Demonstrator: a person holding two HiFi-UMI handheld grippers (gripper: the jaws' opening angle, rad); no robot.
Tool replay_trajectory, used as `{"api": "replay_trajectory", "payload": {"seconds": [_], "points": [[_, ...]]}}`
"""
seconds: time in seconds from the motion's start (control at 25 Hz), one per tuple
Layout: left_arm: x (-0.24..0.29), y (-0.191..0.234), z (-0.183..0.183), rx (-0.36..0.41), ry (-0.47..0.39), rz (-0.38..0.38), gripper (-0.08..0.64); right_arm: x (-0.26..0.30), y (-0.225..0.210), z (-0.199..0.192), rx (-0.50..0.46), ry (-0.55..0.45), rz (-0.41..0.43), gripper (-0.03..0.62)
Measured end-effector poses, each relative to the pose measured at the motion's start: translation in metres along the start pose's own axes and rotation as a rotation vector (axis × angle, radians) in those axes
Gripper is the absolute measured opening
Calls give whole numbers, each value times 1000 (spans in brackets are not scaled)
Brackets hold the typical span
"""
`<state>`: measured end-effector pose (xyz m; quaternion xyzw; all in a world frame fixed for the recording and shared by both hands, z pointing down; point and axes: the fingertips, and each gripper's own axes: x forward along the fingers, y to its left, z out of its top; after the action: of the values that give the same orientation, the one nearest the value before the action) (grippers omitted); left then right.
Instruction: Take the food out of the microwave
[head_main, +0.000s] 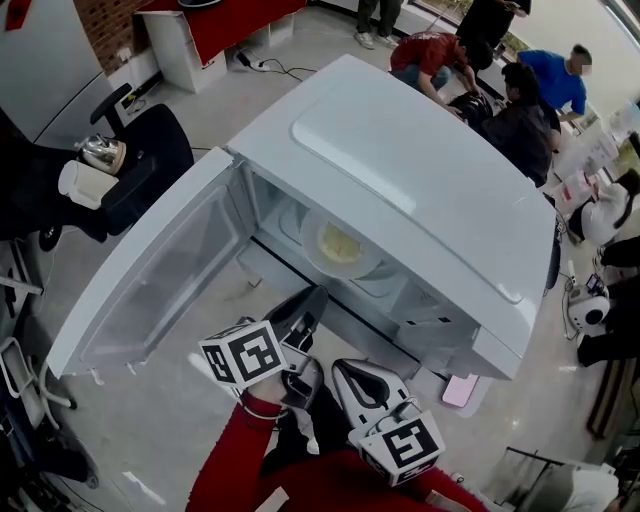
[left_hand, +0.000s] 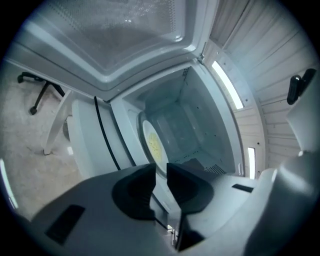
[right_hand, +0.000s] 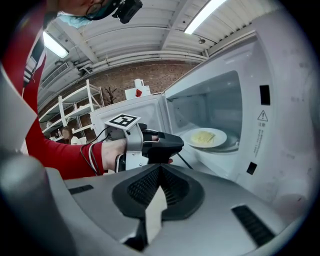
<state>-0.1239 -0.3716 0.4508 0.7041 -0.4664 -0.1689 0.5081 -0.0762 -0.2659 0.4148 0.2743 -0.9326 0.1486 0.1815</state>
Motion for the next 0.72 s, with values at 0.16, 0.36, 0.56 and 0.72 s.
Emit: {"api": "replay_trajectory", "payload": {"seconds": [0.16,0.36,0.56,0.72], "points": [[11,4,6,-73,-7,-10,84,8,-4,2,4,7,16,11],[22,10,13,-200,-18,-24,84,13,-8,3,16,15,25,11],[29,16,17,-306,-24,-21,84,15,-10,3,25,22,32,11],[33,16,22,-329,-29,-18,84,15,-12,4,31,27,35,11]]}}
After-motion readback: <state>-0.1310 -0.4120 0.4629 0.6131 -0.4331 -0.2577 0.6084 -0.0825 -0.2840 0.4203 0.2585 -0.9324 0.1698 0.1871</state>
